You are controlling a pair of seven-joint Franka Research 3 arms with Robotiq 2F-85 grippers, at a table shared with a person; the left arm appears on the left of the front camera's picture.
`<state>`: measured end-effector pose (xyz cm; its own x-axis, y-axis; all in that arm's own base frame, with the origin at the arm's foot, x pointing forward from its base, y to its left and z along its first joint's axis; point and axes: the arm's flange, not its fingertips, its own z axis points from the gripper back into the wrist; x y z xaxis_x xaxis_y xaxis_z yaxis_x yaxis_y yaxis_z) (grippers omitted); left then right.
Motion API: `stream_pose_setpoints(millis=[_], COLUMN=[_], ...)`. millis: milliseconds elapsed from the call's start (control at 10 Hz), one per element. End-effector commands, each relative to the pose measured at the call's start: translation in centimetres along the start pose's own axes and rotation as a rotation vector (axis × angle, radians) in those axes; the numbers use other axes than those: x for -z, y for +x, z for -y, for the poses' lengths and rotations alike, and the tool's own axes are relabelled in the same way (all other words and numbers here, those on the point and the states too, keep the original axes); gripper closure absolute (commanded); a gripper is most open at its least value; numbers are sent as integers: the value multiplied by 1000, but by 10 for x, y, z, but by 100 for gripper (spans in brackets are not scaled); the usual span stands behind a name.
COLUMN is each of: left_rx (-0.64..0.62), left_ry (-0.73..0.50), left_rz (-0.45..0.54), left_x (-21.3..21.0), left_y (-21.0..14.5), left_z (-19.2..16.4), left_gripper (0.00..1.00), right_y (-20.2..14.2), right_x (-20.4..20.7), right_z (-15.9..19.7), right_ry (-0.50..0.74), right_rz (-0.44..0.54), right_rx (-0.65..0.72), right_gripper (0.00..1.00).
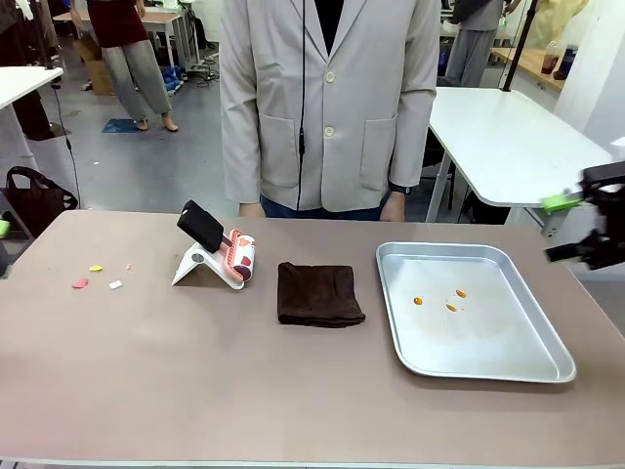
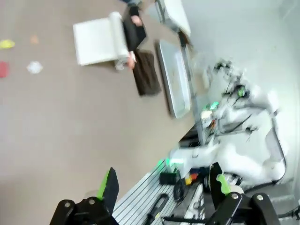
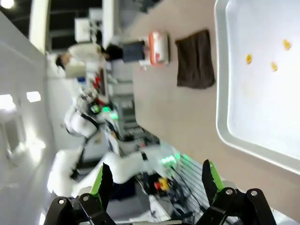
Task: Clean the surface of the table.
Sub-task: Hold the Lint Roller with your left hand and the towel with your right hand.
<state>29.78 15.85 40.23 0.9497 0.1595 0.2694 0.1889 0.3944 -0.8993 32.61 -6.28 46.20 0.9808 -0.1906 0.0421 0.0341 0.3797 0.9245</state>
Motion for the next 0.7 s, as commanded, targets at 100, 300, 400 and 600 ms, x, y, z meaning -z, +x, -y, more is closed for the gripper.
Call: stream_pose_setpoints(millis=[100,300,400,600], left_rx=[-112,-145,-134,-150], left_ry=[-88,-62,18,-78], left_rz=[163,254,298,202], left_x=[6,35,46,-3], left_y=[-4,-11,-15,10], left_z=[-30,-9,2,-38], left_gripper=[0,0,0,0], right_y=[-20,-26,-30,-13], right_x=[-54,-78,-82,-96], right_z=[63,95,104,85], right_ry=[158,166,127,139], right_rz=[209,304,361,272], right_rx=[49,140,129,139], right_gripper=[0,0,0,0])
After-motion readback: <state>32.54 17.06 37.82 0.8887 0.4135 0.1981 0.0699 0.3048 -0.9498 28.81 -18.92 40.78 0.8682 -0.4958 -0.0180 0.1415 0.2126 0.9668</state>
